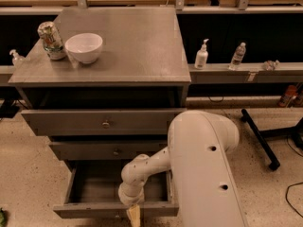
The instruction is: Close bottom drawer
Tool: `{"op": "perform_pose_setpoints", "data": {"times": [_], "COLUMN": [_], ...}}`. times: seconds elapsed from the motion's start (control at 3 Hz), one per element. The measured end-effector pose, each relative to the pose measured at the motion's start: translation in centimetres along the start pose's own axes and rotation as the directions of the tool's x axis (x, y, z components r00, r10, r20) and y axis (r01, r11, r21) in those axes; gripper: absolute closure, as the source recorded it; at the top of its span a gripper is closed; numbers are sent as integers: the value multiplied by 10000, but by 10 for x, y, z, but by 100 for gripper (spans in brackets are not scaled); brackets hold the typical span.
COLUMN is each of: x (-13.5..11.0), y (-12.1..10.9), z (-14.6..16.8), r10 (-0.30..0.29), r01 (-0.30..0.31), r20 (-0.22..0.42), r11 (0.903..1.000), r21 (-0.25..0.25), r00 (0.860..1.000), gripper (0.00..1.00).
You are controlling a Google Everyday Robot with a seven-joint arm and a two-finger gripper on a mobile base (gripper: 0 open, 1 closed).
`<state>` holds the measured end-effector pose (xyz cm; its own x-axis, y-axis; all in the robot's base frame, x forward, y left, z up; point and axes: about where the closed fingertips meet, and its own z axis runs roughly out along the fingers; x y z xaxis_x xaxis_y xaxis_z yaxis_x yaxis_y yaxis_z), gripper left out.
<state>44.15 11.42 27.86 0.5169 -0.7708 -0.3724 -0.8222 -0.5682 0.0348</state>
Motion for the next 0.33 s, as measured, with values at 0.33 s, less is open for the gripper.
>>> {"op": "perform_pose_setpoints", "data": {"times": [0.33], "x": [0], "y": [0], "z": [0], "r10": [0], "r01": [0], "r20": [0], "r11": [10000], "r21": [0], "r00": [10000], "gripper": [0]}}
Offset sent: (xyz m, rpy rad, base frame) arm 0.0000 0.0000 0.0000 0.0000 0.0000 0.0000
